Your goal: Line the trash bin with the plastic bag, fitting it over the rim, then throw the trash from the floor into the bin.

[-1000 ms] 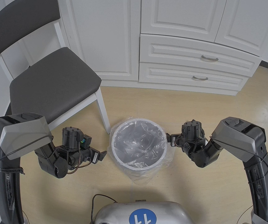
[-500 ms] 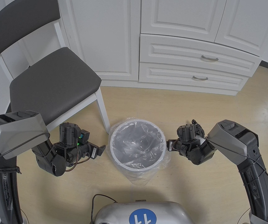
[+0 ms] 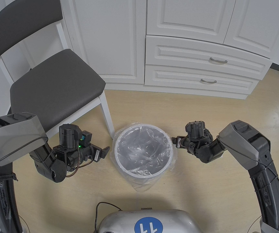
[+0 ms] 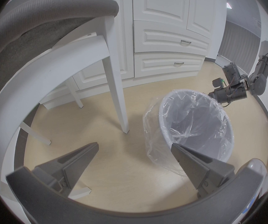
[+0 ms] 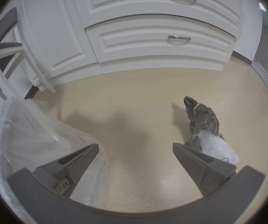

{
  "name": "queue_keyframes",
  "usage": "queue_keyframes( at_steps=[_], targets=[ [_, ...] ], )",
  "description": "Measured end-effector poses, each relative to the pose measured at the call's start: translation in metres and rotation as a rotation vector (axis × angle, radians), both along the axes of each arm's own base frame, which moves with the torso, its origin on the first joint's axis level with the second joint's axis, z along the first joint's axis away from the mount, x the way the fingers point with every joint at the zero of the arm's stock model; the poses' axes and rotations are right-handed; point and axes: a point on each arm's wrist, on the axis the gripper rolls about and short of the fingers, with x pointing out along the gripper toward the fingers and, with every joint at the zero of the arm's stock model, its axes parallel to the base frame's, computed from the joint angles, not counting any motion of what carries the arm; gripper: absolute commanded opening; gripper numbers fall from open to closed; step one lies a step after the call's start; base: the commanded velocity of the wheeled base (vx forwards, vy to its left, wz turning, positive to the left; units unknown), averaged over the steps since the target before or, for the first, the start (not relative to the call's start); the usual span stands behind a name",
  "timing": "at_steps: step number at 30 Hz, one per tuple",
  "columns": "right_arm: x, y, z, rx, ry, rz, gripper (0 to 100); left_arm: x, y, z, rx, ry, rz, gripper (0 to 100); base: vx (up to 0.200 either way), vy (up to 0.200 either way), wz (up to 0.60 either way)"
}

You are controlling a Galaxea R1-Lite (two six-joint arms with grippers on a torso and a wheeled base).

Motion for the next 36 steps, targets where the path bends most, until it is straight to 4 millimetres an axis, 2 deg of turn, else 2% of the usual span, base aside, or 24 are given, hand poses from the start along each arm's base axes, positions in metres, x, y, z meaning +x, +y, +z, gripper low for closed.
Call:
queue_keyframes(
  at_steps=[12,16,19,22,25,31,36],
  targets=[
    [-0.052,-0.009,0.080,0.032,-0.055,0.005,100,-0.008,-0.003,0.017,-0.011,-0.034,-0.020,100,0.000,0.000,0.00],
    [-0.078,0.009,0.096,0.034,-0.067,0.050,100,-0.009,-0.003,0.023,-0.012,-0.048,-0.016,100,0.000,0.000,0.00],
    [-0.098,0.031,0.101,0.024,-0.070,0.088,100,-0.009,0.000,0.026,-0.013,-0.057,-0.010,100,0.000,0.000,0.00],
    [-0.117,0.053,0.100,0.003,-0.065,0.124,100,-0.009,0.001,0.029,-0.014,-0.064,-0.004,100,0.000,0.000,0.00],
    [-0.125,0.063,0.088,-0.031,-0.041,0.138,100,-0.008,0.003,0.031,-0.016,-0.070,0.002,100,0.000,0.000,0.00],
    [-0.126,0.071,0.052,-0.144,0.021,0.137,100,-0.008,0.005,0.032,-0.007,-0.076,0.004,100,0.000,0.000,0.00],
    [-0.120,0.080,0.029,-0.185,0.034,0.127,100,-0.008,0.005,0.032,-0.003,-0.078,0.001,100,0.000,0.000,0.00]
  ],
)
